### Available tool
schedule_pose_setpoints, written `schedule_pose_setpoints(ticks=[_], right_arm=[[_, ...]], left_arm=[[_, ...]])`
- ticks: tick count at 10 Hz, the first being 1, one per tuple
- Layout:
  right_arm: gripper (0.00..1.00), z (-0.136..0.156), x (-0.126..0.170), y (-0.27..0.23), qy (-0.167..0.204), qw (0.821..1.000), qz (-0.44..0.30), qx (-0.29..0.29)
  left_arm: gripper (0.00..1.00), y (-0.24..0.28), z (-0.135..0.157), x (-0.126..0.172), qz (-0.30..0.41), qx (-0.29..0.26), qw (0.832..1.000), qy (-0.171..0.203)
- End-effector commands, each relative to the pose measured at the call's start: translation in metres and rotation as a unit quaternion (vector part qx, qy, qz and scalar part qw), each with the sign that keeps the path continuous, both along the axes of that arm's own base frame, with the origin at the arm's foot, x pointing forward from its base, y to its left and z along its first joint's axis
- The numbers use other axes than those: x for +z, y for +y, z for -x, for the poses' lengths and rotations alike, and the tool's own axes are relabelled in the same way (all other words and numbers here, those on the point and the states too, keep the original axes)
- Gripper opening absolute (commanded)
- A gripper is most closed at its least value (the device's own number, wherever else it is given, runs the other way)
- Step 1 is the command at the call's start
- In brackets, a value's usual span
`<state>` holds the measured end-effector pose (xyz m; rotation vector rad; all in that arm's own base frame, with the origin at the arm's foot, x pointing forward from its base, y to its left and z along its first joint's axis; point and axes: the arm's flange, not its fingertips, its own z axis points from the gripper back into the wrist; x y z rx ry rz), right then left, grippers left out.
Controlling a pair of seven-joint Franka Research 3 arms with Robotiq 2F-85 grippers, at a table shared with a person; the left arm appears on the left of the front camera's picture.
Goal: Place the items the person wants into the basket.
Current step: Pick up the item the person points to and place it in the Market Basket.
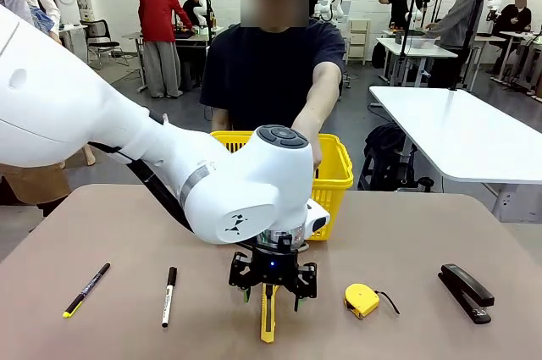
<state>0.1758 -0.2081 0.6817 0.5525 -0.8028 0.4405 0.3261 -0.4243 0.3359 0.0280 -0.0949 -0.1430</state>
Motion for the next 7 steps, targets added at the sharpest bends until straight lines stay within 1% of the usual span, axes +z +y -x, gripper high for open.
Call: schedule_pose_setpoints(ticks=[1,4,7], right_arm=[[1.0,-0.004,-0.002,0.002,-0.008,1.0,-0.006,0.0],[1.0,-0.004,-0.002,0.002,-0.008,1.0,-0.006,0.0],[1.0,-0.004,-0.002,0.002,-0.008,1.0,-0.006,0.0]], left_arm=[[1.0,-0.004,-0.001,-0.015,0.003,0.014,1.0,-0.023],[1.0,0.002,0.001,-0.023,0.01,0.011,0.999,-0.029],[1.0,0.01,-0.001,-0.028,0.018,0.02,0.999,-0.019]])
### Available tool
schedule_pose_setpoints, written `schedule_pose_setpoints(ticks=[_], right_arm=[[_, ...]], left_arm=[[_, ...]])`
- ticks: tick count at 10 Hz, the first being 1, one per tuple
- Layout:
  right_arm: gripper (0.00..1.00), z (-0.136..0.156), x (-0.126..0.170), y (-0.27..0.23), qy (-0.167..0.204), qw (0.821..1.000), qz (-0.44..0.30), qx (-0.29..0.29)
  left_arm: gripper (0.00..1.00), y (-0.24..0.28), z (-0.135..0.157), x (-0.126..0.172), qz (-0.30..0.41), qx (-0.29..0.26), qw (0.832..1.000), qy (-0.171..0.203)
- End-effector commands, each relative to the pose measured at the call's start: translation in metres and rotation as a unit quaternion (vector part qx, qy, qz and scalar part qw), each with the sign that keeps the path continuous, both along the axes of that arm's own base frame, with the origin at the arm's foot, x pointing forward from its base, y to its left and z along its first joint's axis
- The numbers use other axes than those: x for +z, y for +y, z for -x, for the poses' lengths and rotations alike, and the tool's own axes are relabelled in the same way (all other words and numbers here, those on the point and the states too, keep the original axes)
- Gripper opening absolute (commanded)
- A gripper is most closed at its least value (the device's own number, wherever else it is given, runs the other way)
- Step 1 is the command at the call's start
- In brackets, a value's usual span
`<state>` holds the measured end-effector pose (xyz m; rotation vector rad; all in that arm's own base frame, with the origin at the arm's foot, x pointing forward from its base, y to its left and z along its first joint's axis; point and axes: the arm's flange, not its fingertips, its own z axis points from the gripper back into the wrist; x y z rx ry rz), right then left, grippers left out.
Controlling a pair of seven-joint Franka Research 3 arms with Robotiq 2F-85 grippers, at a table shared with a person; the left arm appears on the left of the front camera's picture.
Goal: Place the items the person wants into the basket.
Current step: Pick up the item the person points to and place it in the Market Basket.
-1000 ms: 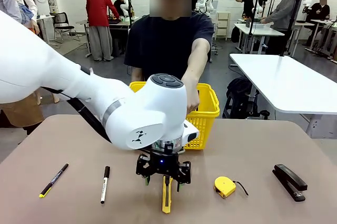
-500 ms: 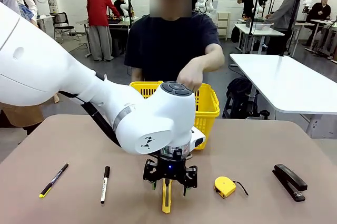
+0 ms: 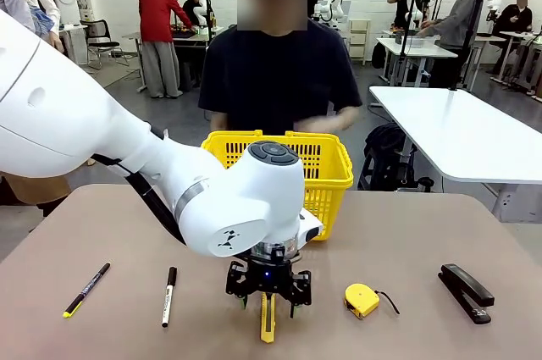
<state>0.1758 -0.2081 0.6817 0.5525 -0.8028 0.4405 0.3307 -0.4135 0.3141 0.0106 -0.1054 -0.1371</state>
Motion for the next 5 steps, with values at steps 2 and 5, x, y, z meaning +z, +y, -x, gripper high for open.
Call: schedule_pose_setpoints(ticks=[2,5], right_arm=[[1.0,-0.0038,-0.0022,0.0021,-0.008,1.0,-0.006,0.0],[1.0,-0.0038,-0.0022,0.0021,-0.008,1.0,-0.006,0.0]], left_arm=[[1.0,-0.0002,0.0019,-0.0064,0.01,0.021,1.0,-0.011],[1.0,0.0007,-0.0005,-0.0094,0.012,0.023,1.0,0.0]])
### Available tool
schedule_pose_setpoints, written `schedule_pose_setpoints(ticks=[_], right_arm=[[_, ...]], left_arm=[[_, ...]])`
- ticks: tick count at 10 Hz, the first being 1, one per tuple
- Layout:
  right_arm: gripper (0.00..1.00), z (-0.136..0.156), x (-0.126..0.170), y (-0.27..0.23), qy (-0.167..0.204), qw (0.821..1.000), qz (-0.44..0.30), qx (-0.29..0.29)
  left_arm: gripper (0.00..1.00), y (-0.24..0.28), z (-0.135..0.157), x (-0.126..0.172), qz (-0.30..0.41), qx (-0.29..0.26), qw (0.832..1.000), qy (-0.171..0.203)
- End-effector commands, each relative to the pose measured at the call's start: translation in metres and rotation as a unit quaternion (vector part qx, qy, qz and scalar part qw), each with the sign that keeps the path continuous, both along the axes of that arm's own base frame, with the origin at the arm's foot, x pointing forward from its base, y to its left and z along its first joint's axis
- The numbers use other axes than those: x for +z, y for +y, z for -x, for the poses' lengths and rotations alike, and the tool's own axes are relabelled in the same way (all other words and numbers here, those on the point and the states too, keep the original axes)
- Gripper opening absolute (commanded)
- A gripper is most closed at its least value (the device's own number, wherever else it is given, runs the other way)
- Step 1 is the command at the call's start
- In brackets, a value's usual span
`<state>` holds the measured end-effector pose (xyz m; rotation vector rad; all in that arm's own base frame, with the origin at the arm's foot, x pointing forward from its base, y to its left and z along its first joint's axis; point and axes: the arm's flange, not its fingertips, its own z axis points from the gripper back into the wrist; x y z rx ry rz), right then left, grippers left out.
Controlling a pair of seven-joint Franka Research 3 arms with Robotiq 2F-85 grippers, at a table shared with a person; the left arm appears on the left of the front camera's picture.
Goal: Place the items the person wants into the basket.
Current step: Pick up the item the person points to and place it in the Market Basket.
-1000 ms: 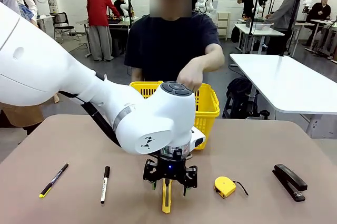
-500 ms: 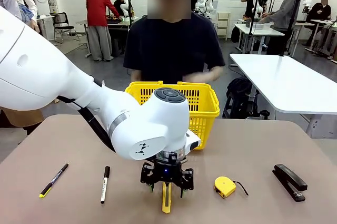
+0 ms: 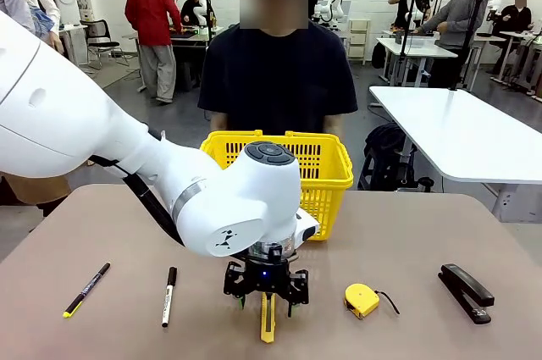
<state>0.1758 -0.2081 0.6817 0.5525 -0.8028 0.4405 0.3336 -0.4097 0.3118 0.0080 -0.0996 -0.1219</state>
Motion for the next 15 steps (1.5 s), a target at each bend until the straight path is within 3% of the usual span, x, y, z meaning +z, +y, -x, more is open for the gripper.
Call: schedule_pose_setpoints(ticks=[1,2,3,4,5,6,7,8,10,15], right_arm=[[1.0,-0.0038,-0.0022,0.0021,-0.008,1.0,-0.006,0.0],[1.0,-0.0038,-0.0022,0.0021,-0.008,1.0,-0.006,0.0],[1.0,-0.0038,-0.0022,0.0021,-0.008,1.0,-0.006,0.0],[1.0,-0.0038,-0.0022,0.0021,-0.008,1.0,-0.006,0.0],[1.0,-0.0038,-0.0022,0.0021,-0.008,1.0,-0.006,0.0],[1.0,-0.0038,-0.0022,0.0021,-0.008,1.0,-0.006,0.0],[1.0,-0.0038,-0.0022,0.0021,-0.008,1.0,-0.006,0.0],[1.0,-0.0038,-0.0022,0.0021,-0.008,1.0,-0.006,0.0],[1.0,-0.0038,-0.0022,0.0021,-0.008,1.0,-0.006,0.0],[1.0,-0.0038,-0.0022,0.0021,-0.008,1.0,-0.006,0.0]], left_arm=[[1.0,-0.0022,0.0008,-0.0102,0.008,0.018,1.0,0.003],[1.0,-0.0012,0.0,-0.0115,0.01,0.019,1.0,0.007],[0.92,-0.0012,0.0003,-0.0113,0.012,0.014,1.0,0.005],[0.4,-0.0016,0.0011,-0.0109,0.013,0.006,1.0,0.004],[0.32,-0.0009,0.0015,-0.0107,0.014,0.004,1.0,0.003],[0.0,-0.0006,0.0014,-0.0105,0.015,0.004,1.0,0.003],[0.0,-0.0004,0.0017,-0.0102,0.014,0.005,1.0,0.004],[0.26,-0.0002,0.0018,-0.01,0.014,0.005,1.0,0.004],[0.0,0.0002,0.0022,-0.0093,0.015,0.005,1.0,0.004],[0.0,0.0025,-0.0003,-0.0035,0.025,-0.006,1.0,0.012]])
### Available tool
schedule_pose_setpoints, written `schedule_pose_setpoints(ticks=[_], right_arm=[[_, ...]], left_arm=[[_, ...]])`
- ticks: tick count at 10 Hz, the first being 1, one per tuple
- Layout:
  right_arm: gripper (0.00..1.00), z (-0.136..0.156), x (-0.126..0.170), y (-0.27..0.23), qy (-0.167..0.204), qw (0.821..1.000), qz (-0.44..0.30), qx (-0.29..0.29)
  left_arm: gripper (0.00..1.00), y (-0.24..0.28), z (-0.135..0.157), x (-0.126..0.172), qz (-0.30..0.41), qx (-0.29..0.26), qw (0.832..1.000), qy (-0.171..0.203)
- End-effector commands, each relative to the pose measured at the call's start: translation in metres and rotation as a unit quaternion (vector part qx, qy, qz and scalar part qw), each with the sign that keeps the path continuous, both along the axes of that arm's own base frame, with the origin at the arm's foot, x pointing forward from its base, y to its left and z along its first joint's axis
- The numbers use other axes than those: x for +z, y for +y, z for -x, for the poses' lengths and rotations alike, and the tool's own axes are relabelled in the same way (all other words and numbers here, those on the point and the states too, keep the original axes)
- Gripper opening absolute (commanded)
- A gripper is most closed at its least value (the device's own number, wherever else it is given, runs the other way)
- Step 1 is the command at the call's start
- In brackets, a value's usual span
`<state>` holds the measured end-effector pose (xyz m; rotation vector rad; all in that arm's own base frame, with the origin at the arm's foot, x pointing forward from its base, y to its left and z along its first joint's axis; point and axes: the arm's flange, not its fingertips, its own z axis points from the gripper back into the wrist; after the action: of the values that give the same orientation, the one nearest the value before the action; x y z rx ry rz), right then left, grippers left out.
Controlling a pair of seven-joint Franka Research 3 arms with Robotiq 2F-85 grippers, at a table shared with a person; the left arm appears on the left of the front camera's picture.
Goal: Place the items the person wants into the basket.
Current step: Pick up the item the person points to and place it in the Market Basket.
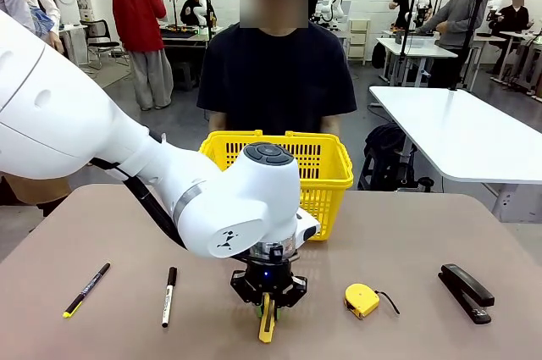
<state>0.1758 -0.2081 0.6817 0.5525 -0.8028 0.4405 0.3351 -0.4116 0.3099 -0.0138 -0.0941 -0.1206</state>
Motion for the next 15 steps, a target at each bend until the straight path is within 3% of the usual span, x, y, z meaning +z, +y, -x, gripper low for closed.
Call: schedule_pose_setpoints(ticks=[1,2,4,8,10,15], right_arm=[[1.0,-0.004,-0.002,0.002,-0.008,1.0,-0.006,0.0],[1.0,-0.004,-0.002,0.002,-0.008,1.0,-0.006,0.0],[1.0,-0.004,-0.002,0.002,-0.008,1.0,-0.006,0.0],[1.0,-0.004,-0.002,0.002,-0.008,1.0,-0.006,0.0],[1.0,-0.004,-0.002,0.002,-0.008,1.0,-0.006,0.0],[1.0,-0.004,-0.002,0.002,-0.008,1.0,-0.006,0.0]], left_arm=[[0.0,0.007,-0.003,0.018,0.011,-0.027,0.999,0.018],[0.0,0.011,-0.004,0.054,0.005,-0.05,0.998,0.034],[0.0,0.023,0.004,0.158,-0.015,-0.106,0.994,-0.006],[0.0,0.048,0.012,0.296,-0.022,-0.204,0.979,-0.022],[0.0,0.058,0.016,0.326,-0.008,-0.206,0.978,-0.04],[0.0,0.056,0.016,0.335,-0.02,-0.201,0.978,-0.05]])
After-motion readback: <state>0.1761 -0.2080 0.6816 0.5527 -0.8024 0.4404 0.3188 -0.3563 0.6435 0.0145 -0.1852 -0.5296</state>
